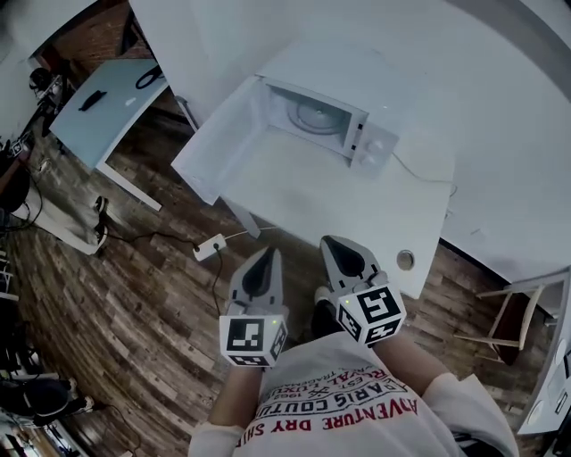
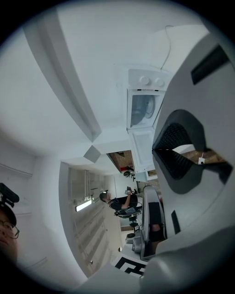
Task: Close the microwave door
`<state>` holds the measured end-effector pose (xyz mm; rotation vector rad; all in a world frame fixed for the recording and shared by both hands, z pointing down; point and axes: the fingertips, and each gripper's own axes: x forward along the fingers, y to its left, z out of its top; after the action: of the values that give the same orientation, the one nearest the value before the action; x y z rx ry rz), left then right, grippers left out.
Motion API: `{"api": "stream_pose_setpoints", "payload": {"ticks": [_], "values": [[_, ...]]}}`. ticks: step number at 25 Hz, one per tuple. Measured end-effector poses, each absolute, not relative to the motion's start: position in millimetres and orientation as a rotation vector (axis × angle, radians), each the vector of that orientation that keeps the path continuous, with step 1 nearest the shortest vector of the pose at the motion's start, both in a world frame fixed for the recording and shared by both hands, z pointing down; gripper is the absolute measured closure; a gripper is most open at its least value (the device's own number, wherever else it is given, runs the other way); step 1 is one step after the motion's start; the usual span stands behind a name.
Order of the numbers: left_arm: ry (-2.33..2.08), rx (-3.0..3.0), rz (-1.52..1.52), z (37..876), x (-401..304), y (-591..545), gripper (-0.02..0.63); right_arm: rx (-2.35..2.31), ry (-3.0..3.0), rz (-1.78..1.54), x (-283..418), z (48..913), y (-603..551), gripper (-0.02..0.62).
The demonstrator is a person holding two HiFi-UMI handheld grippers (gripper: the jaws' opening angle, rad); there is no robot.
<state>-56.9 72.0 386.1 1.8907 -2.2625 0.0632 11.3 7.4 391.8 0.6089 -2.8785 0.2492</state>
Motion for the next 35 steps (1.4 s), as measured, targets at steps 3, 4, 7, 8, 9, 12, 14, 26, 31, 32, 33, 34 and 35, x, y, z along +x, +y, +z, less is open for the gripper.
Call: {"api": "stream_pose_setpoints", "payload": {"ticks": [3, 4, 7, 8, 9, 12, 14, 26, 31, 32, 33, 34, 35], "values": [[-2.277, 1.882, 0.068, 381, -69, 26, 0.612, 0.575, -2.892, 0.246, -5, 386, -35, 0.584], [-2.281, 1.880, 0.070, 379, -72, 11, 0.612, 0.563, -2.893, 0.247, -9, 385, -49, 0.584], [-2.289, 1.880, 0.083, 376, -79, -30, 0.612, 0.546, -2.891, 0.255, -17, 384, -89, 0.584], [-2.289, 1.880, 0.090, 376, -81, -43, 0.612, 0.548, -2.890, 0.258, -19, 383, -101, 0.583], [-2.286, 1.882, 0.099, 377, -82, -54, 0.612, 0.554, -2.889, 0.261, -20, 383, -113, 0.583], [-2.267, 1.883, 0.135, 383, -88, -81, 0.612, 0.593, -2.884, 0.274, -22, 384, -148, 0.584], [-2.253, 1.878, 0.149, 389, -92, -95, 0.612, 0.625, -2.872, 0.293, -21, 387, -168, 0.583], [-2.124, 1.952, 0.171, 400, -126, -156, 0.612, 0.997, -2.735, 0.182, -16, 385, -265, 0.584], [-2.145, 1.941, 0.166, 397, -155, -160, 0.612, 1.141, -2.654, 0.136, -19, 382, -300, 0.584], [-2.152, 1.931, 0.169, 398, -162, -158, 0.612, 1.158, -2.644, 0.133, -20, 382, -304, 0.584], [-2.165, 1.915, 0.172, 399, -169, -155, 0.612, 1.175, -2.633, 0.126, -21, 383, -308, 0.584], [-2.182, 1.893, 0.172, 400, -178, -152, 0.612, 1.190, -2.620, 0.119, -21, 384, -312, 0.584], [-2.200, 1.869, 0.167, 400, -186, -149, 0.612, 1.206, -2.606, 0.113, -22, 385, -315, 0.584]]}}
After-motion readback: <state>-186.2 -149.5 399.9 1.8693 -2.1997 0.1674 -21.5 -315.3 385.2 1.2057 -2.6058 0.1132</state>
